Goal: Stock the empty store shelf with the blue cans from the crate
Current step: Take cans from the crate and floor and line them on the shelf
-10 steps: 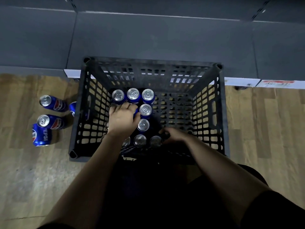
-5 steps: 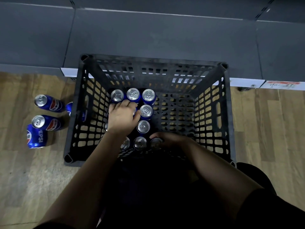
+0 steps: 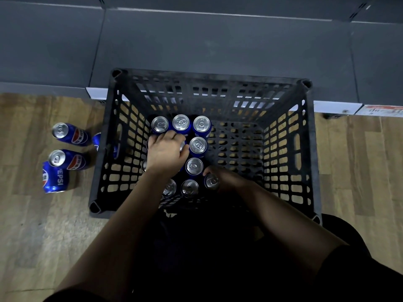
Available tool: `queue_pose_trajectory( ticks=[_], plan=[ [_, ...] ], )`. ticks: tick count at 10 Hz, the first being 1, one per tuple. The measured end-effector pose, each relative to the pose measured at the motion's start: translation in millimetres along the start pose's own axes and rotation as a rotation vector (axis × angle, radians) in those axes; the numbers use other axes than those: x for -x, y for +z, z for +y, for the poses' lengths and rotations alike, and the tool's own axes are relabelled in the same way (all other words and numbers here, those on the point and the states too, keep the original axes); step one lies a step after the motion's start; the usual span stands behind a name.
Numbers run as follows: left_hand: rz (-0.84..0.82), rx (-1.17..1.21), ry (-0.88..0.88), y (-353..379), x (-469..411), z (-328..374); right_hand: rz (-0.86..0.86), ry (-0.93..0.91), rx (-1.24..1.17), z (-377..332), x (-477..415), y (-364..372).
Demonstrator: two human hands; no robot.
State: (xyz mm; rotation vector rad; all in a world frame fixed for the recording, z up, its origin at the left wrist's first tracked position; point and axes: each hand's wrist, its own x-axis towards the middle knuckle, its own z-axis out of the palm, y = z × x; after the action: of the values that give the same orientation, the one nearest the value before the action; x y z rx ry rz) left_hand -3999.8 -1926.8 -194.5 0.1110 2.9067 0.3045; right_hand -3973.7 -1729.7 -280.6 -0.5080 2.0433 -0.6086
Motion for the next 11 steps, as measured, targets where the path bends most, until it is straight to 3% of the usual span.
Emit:
queue_pose_trajectory(
  ticks=[1,2,5,7,11],
  plan=[
    [0.003,-0.003,0.000,2,0,1,0.065,0.085,0.095,3,3,1],
    [0.010,-0.008,0.001,3,-1,2,0.067,0.153,-0.190,1,6,-1],
    [0.046,0.000,0.004,-25,5,8,0.254,0.246,-0.238,-16,49,-45],
    [0.048,0.005,-0.008,-112,30,29,0.316,0.237,-0.378,-69,121,-106],
    [0.129,0.042,0.056,-396,65,98,0.388,0.173,-0.588,-235,312,-255]
  ],
)
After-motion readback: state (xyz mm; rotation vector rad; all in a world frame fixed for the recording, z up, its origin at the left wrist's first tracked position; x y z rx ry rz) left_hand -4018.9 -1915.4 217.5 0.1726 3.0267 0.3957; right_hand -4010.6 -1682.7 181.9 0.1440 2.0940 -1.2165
